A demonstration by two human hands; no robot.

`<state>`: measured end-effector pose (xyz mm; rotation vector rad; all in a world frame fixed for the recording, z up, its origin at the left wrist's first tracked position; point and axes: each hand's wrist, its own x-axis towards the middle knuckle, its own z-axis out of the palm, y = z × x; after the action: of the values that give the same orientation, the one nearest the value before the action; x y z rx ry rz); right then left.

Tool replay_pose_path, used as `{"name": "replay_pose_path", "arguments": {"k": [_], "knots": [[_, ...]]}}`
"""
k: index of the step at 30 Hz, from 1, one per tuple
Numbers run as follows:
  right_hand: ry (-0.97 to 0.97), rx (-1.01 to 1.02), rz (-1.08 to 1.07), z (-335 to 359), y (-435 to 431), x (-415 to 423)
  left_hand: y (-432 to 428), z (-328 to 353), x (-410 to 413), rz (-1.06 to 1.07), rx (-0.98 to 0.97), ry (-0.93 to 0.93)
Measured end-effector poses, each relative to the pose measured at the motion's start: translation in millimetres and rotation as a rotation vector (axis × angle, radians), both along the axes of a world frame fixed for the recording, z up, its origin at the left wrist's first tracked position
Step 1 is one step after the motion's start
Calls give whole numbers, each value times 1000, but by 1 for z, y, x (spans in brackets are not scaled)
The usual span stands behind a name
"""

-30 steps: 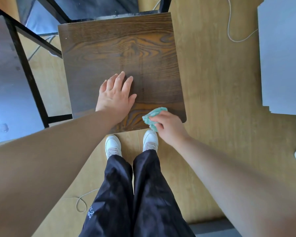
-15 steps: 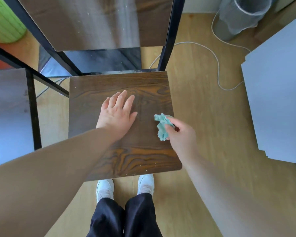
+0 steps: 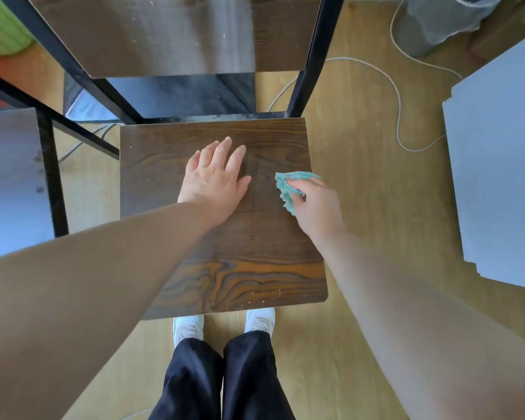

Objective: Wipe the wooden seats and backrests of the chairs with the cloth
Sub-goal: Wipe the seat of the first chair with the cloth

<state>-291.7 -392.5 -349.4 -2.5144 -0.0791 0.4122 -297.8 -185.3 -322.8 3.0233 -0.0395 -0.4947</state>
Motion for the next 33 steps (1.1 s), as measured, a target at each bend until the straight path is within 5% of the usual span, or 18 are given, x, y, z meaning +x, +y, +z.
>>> {"name": "replay_pose_path", "arguments": {"k": [19, 26, 33], "knots": [[158, 87, 248, 3, 49, -208, 13, -11, -107, -83, -3, 78], [17, 273, -173, 28, 11, -213, 12, -8, -119, -120, -9, 71], [81, 25, -395, 26, -45, -191, 17, -6, -119, -143, -9, 50]]}}
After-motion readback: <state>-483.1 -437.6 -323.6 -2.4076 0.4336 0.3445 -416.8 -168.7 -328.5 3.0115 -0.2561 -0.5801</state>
